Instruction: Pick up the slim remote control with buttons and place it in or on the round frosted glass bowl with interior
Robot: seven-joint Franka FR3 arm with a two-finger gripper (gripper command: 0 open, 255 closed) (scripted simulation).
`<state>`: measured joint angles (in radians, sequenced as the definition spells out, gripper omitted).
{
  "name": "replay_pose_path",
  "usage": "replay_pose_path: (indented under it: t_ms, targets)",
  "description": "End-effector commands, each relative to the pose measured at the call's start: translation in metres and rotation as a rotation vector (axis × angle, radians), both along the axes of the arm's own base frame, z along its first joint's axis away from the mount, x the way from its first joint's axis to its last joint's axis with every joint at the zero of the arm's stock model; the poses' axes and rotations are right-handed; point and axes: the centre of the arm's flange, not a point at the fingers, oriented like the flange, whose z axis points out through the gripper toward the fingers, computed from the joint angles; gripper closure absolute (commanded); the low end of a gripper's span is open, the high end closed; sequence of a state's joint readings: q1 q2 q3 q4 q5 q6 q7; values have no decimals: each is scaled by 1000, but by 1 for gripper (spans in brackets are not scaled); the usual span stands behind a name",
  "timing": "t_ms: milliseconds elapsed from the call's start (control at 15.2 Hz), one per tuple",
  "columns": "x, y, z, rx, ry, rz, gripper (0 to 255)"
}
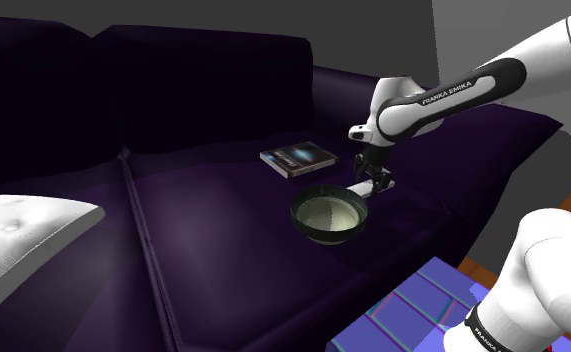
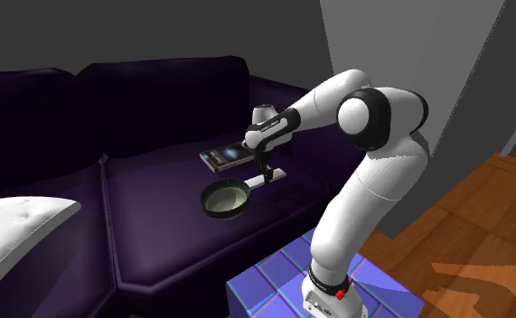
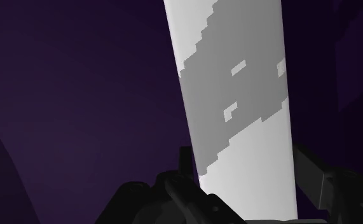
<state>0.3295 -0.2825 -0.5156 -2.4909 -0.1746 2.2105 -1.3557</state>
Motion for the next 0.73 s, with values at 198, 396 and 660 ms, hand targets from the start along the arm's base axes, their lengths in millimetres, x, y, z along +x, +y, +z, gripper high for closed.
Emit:
replay_pose_path:
  t_ms: [198, 396, 660]
  targets:
    - [0, 0, 26, 0, 0, 0, 255]
    - [0, 0, 41, 0, 0, 0, 255]
    - [0, 0, 63, 0, 0, 0, 255]
